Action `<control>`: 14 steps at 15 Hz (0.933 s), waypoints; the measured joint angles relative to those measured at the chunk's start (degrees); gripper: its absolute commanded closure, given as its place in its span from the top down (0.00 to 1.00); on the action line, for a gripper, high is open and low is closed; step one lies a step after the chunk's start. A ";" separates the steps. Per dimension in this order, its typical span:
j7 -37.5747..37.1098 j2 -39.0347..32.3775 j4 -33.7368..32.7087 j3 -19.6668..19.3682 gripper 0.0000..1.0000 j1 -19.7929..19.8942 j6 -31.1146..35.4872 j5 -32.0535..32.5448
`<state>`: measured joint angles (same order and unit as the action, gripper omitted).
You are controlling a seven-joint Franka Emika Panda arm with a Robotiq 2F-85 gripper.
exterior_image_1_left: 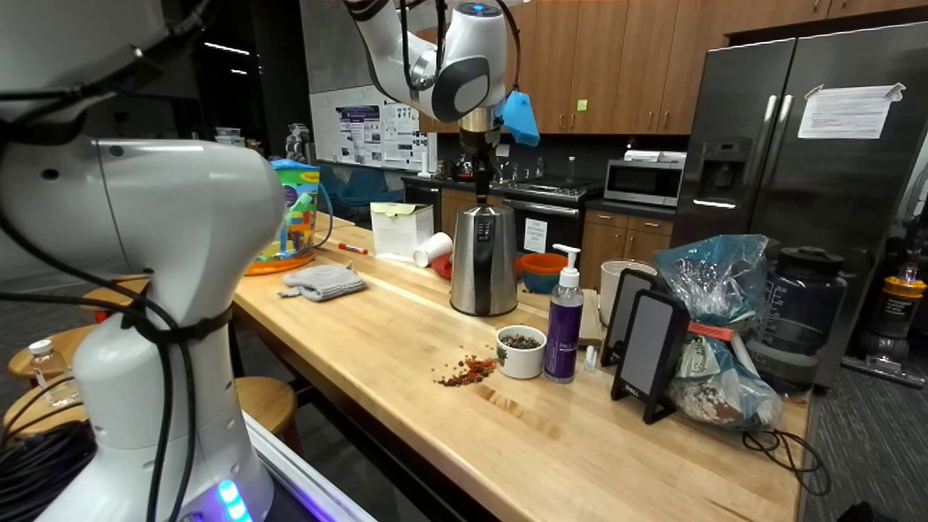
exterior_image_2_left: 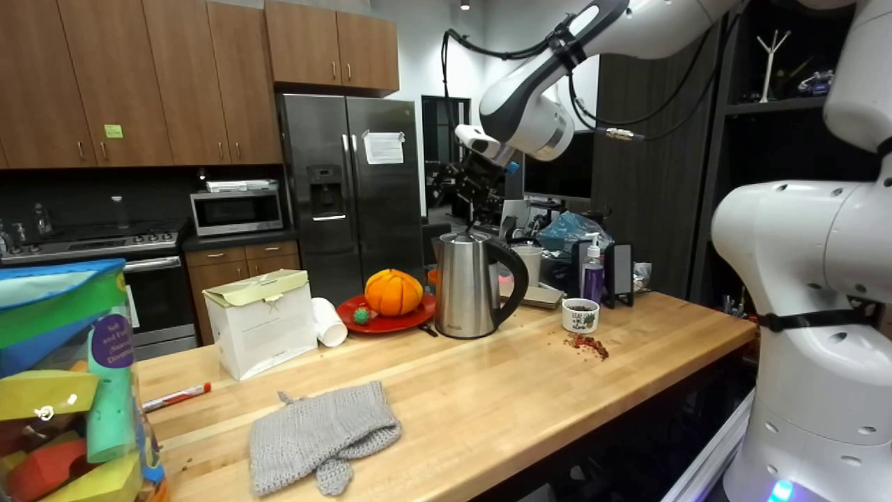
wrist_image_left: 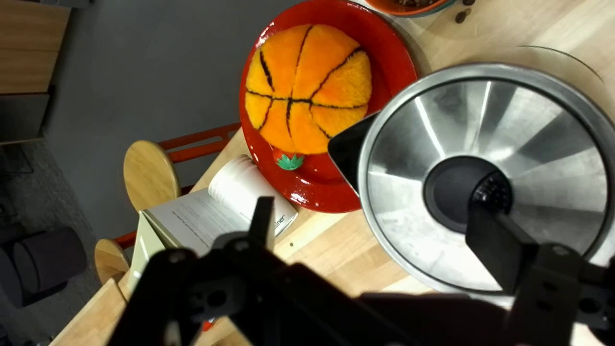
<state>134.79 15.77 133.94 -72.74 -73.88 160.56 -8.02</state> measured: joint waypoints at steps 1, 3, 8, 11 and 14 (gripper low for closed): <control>0.00 0.00 -0.03 -0.02 1.00 0.11 0.00 0.00; 0.00 0.01 -0.10 -0.10 1.00 0.26 0.00 -0.01; 0.00 0.01 -0.18 -0.34 1.00 0.22 -0.07 -0.04; 0.00 0.01 -0.18 -0.37 1.00 0.11 -0.13 -0.09; 0.00 0.01 -0.20 -0.77 1.00 -0.31 -0.34 -0.15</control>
<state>134.78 15.78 133.74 -73.50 -74.19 160.23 -8.17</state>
